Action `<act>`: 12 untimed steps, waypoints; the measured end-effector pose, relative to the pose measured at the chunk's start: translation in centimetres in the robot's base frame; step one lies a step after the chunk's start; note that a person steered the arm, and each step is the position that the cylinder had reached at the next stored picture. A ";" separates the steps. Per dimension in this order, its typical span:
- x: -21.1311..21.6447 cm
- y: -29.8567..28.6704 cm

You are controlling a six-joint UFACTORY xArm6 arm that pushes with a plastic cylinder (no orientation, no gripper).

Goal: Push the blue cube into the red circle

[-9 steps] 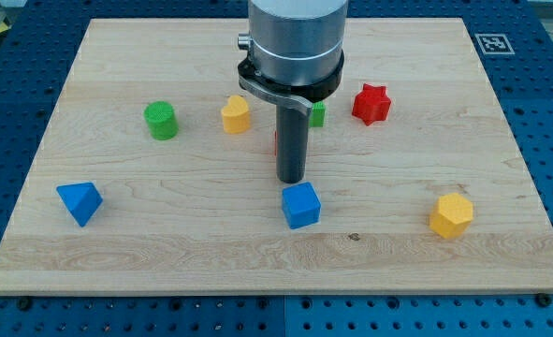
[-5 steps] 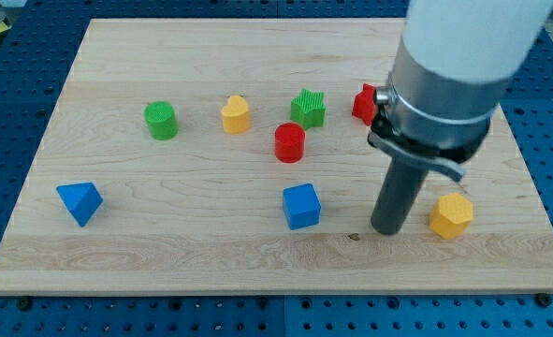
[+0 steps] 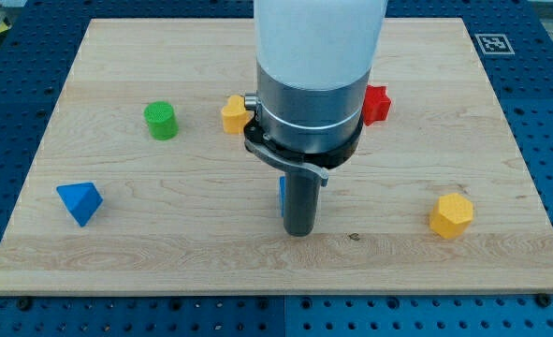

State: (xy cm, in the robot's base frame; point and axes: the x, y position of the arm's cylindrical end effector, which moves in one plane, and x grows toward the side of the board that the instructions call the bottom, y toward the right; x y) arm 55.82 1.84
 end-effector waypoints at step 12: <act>-2.6 1.2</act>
